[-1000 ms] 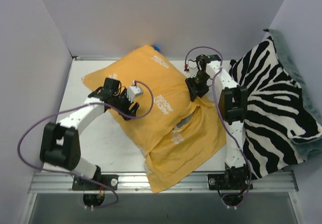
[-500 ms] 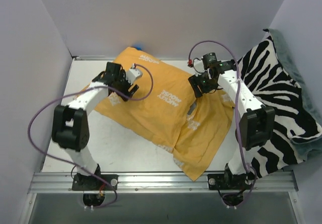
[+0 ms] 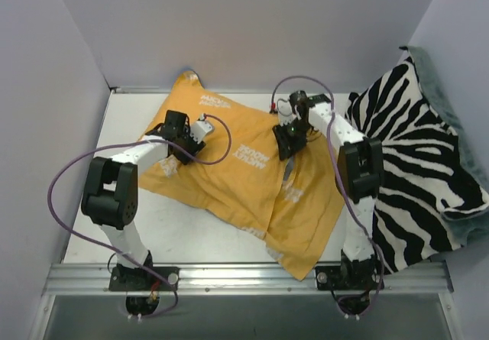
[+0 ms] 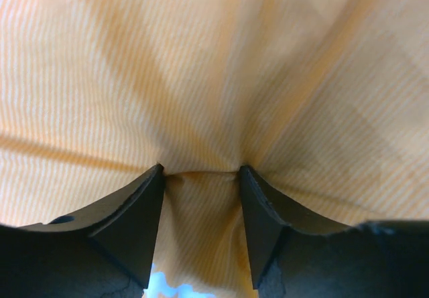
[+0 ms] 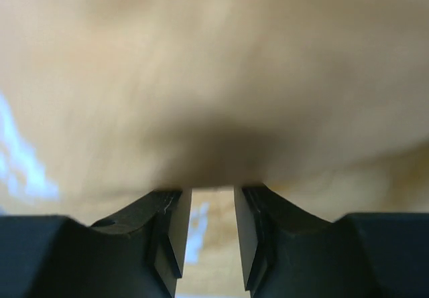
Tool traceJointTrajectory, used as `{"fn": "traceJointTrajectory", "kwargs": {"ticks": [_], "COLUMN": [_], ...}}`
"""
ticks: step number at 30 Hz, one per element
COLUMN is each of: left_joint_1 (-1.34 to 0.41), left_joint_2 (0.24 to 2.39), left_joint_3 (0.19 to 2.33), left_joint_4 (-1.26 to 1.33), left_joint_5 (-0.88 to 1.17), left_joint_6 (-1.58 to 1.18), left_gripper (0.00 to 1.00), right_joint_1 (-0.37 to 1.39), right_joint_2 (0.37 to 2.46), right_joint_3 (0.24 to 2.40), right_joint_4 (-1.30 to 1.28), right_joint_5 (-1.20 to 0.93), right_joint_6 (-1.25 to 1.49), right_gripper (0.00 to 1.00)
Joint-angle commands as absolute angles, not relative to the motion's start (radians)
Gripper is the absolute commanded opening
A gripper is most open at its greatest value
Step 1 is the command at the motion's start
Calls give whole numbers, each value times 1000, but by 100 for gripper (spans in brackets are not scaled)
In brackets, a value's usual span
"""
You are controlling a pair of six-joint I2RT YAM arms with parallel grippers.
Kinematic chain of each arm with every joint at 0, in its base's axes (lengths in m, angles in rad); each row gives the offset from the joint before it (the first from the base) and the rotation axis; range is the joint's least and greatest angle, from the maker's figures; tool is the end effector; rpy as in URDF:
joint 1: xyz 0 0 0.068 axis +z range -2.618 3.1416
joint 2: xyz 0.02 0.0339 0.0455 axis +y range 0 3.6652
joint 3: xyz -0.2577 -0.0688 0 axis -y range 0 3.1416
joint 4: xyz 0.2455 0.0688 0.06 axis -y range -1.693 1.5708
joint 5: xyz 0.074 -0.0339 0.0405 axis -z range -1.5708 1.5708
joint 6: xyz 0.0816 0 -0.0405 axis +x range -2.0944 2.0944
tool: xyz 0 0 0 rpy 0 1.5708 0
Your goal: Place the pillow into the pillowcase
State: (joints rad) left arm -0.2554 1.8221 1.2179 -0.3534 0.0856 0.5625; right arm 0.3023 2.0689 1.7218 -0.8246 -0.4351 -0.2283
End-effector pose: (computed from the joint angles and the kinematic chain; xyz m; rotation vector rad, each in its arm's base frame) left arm 0.3945 -0.1102 0.1460 1.0347 2.3014 0.0154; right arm 0.4212 0.1674 0.1764 -0.8233 2.5703 0.6158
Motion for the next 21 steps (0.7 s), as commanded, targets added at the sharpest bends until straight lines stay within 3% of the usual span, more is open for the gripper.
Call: {"fn": "traceJointTrajectory", "kwargs": {"ticks": [1,4,7,9,11,13,16,21], "left_joint_1": [-291,-324,-296,-252,-171,-109,38,237], "left_joint_2": [1724,1638,1579,1542,1514,1461,1387,1292], "left_joint_3": [1111,1104,1135,1198,1236,1249,1186,1057], "left_joint_4": [-598,-695,-748,-794,-851,-902,-1000,-1187], "left_joint_5": [142,211,250,305,305,319,317,304], "left_joint_6": [523,500,425,400,411,484,621,825], "left_gripper": [55,54,68,81,98,97,97,97], "right_joint_1": [302,304,295,270,236,178,155,173], "right_joint_2": [2240,2333,2336,2289,2165,2004,1785,1573], "right_joint_3": [1909,2110,2232,2200,2111,1929,1634,1283], "right_joint_4": [-822,-822,-822,-825,-836,-859,-897,-950], "right_joint_5": [-480,-472,-410,-361,-313,-313,-263,-169], "right_joint_6": [-193,-189,-195,-239,-274,-356,-511,-644], "right_gripper": [31,31,36,48,64,78,87,91]}}
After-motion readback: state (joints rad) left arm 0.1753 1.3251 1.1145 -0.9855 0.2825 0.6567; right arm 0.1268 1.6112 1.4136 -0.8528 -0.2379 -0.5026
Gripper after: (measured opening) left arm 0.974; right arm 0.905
